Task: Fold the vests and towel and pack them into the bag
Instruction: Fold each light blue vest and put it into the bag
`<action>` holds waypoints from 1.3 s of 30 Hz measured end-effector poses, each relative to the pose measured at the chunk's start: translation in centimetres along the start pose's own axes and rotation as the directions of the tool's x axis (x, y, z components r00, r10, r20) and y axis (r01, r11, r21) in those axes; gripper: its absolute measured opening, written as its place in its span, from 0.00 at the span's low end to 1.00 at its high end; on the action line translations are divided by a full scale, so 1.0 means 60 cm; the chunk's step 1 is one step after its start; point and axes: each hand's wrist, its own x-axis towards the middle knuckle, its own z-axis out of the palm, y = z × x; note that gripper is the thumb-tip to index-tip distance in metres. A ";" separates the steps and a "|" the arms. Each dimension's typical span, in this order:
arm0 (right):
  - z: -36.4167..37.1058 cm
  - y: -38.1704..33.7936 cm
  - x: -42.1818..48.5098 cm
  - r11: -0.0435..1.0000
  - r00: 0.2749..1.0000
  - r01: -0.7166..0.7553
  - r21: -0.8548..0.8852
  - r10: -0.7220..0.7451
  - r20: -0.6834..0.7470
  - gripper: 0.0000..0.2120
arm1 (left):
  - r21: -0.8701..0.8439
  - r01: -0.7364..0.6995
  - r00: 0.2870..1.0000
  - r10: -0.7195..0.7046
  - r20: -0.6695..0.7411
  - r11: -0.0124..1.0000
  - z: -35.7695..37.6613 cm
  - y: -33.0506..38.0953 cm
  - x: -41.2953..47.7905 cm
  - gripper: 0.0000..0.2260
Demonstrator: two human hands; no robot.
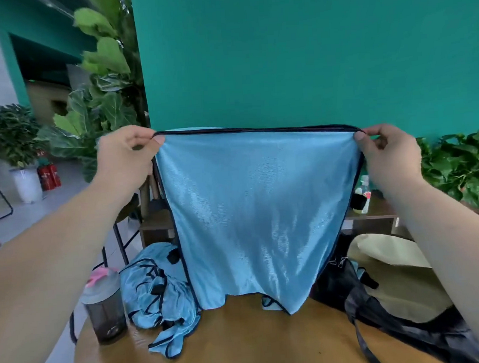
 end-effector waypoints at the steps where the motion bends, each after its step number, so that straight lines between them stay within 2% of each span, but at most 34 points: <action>1: -0.002 -0.012 0.005 1.000 1.000 -0.005 0.018 0.005 -0.021 0.10 | 0.009 -0.039 0.998 0.040 -0.039 0.999 0.000 0.010 0.004 0.06; 4: -0.011 -0.041 0.021 0.996 0.998 -0.007 0.085 0.011 -0.057 0.08 | -0.009 -0.088 0.993 0.087 -0.078 0.996 -0.001 0.034 0.016 0.09; 9: -0.023 -0.089 0.041 0.977 0.993 -0.008 0.211 0.033 -0.116 0.09 | -0.041 -0.154 0.981 0.148 -0.125 0.987 -0.011 0.060 0.034 0.06; 12: -0.014 -0.108 0.051 0.968 0.983 0.022 0.250 0.025 -0.183 0.07 | -0.101 -0.138 0.976 0.118 -0.183 0.985 -0.006 0.075 0.046 0.08; 14: 0.005 -0.108 0.059 0.966 0.984 0.008 0.258 0.039 -0.176 0.05 | -0.105 -0.103 0.979 0.082 -0.189 0.989 0.007 0.076 0.051 0.07; 16: 0.034 -0.097 0.070 0.963 0.992 -0.052 0.266 0.081 -0.100 0.05 | -0.058 -0.019 0.990 0.010 -0.143 0.998 0.021 0.060 0.061 0.08; 17: 0.047 -0.088 0.074 0.960 0.992 -0.107 0.260 0.121 -0.038 0.05 | -0.045 0.069 0.993 -0.073 -0.089 0.997 0.025 0.048 0.066 0.09; 19: 0.075 -0.067 0.078 0.926 0.962 -0.269 0.263 0.245 0.122 0.06 | -0.052 0.305 0.950 -0.301 0.080 0.951 0.034 0.015 0.070 0.12; 20: 0.089 -0.056 0.081 0.896 0.935 -0.343 0.280 0.297 0.195 0.05 | -0.057 0.378 0.919 -0.367 0.145 0.924 0.040 0.000 0.074 0.12; 22: 0.113 -0.036 0.086 0.857 0.904 -0.408 0.314 0.331 0.270 0.03 | -0.088 0.424 0.897 -0.405 0.178 0.901 0.054 -0.019 0.081 0.11; 25: 0.135 -0.025 0.103 0.854 0.941 -0.332 0.400 0.273 0.197 0.03 | -0.263 0.397 0.910 -0.339 0.240 0.879 0.072 -0.012 0.106 0.01; 27: 0.137 -0.034 0.119 0.856 0.969 -0.246 0.455 0.216 0.119 0.03 | -0.346 0.303 0.946 -0.238 0.219 0.888 0.083 -0.003 0.128 0.06; 29: 0.136 -0.041 0.134 0.850 0.983 -0.175 0.497 0.176 0.046 0.03 | -0.341 0.123 0.990 -0.090 0.109 0.932 0.093 0.005 0.139 0.05; 31: 0.134 -0.047 0.142 0.838 0.988 -0.125 0.531 0.154 -0.010 0.04 | -0.359 0.001 0.999 0.015 0.043 0.934 0.100 0.011 0.143 0.04; 35: 0.128 -0.050 0.113 0.829 0.990 -0.066 0.555 0.125 -0.069 0.04 | -0.383 -0.082 0.996 0.090 0.002 0.920 0.101 0.003 0.112 0.03; 39: 0.126 -0.018 0.019 0.797 0.985 -0.093 0.597 0.162 -0.064 0.05 | -0.325 -0.126 0.992 0.112 -0.060 0.937 0.086 -0.039 -0.011 0.03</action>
